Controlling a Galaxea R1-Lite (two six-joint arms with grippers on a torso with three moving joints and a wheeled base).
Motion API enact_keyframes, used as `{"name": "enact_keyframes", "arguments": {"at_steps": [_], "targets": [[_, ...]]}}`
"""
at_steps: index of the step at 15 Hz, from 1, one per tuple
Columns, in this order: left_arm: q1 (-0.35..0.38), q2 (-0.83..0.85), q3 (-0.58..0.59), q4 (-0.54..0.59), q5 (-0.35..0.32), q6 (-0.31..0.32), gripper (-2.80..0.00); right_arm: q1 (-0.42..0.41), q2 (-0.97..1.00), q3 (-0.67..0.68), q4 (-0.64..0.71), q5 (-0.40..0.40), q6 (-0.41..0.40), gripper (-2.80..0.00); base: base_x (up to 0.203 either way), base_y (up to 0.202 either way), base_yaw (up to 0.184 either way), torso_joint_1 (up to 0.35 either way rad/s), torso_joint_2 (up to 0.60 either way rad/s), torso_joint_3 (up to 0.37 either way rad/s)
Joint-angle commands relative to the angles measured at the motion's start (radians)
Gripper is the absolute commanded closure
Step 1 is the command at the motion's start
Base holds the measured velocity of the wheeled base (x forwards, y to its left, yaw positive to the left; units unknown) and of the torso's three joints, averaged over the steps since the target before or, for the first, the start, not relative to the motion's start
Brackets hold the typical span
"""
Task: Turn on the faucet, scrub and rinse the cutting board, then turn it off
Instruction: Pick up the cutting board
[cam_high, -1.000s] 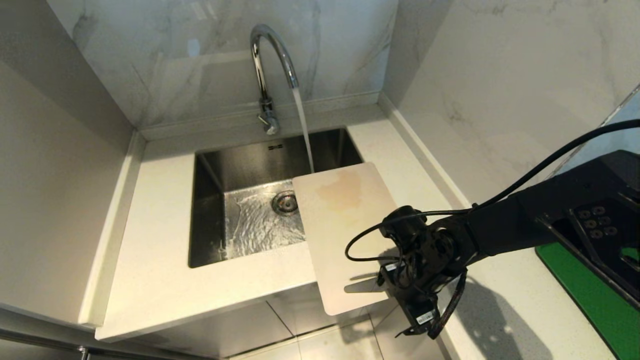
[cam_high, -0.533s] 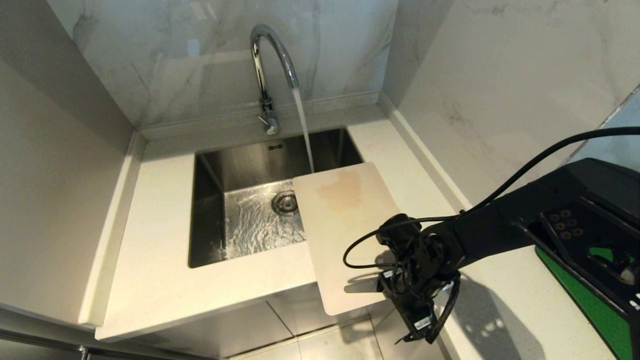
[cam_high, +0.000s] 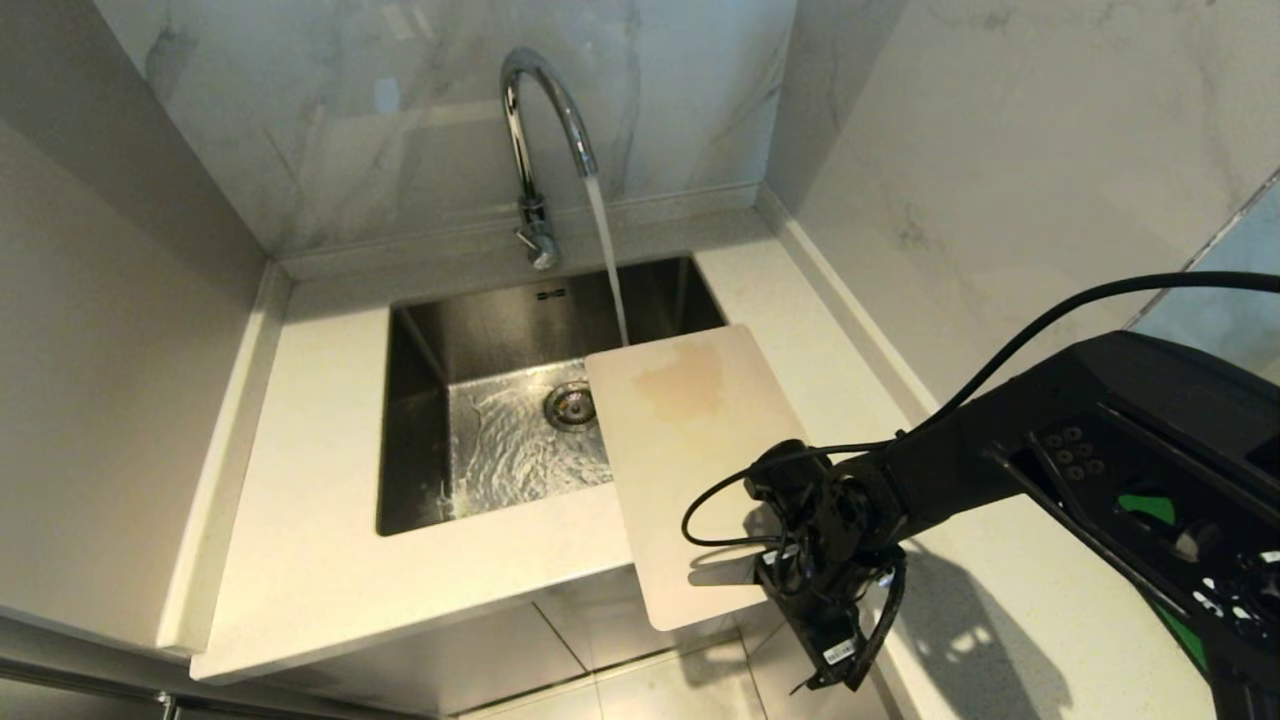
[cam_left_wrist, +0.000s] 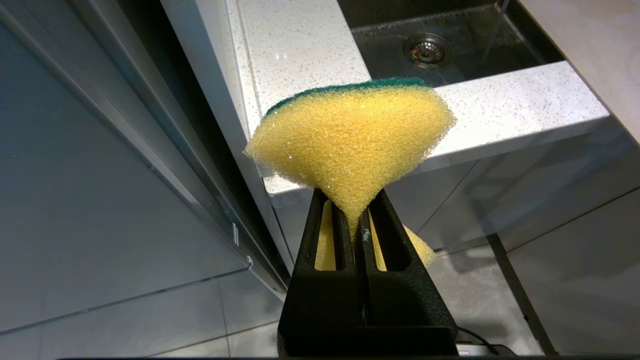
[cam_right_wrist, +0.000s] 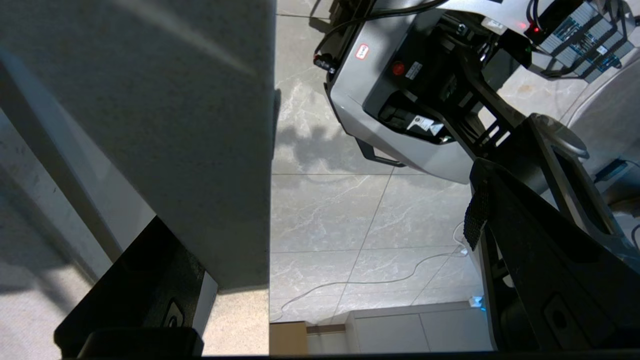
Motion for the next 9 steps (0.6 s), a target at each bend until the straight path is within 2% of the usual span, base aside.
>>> {"name": "enact_keyframes", "arguments": {"at_steps": [1, 5, 6, 9], "targets": [[0.0, 0.002, 0.0, 0.0, 0.0, 0.0, 0.0, 0.001, 0.009, -0.004, 0.002, -0.001, 0.007, -2.8, 0.0, 0.0, 0.0, 0.0, 0.0, 0.0], [0.0, 0.002, 0.0, 0.0, 0.0, 0.0, 0.0, 0.001, 0.01, -0.008, 0.002, -0.002, 0.008, -2.8, 0.0, 0.0, 0.0, 0.0, 0.0, 0.0], [0.0, 0.002, 0.0, 0.0, 0.0, 0.0, 0.0, 0.001, 0.015, -0.01, 0.002, -0.002, 0.008, 0.0, 0.0, 0.0, 0.0, 0.0, 0.0, 0.0], [0.0, 0.002, 0.0, 0.0, 0.0, 0.0, 0.0, 0.001, 0.015, -0.012, 0.002, -0.008, 0.007, 0.0, 0.0, 0.0, 0.0, 0.0, 0.0, 0.0]]}}
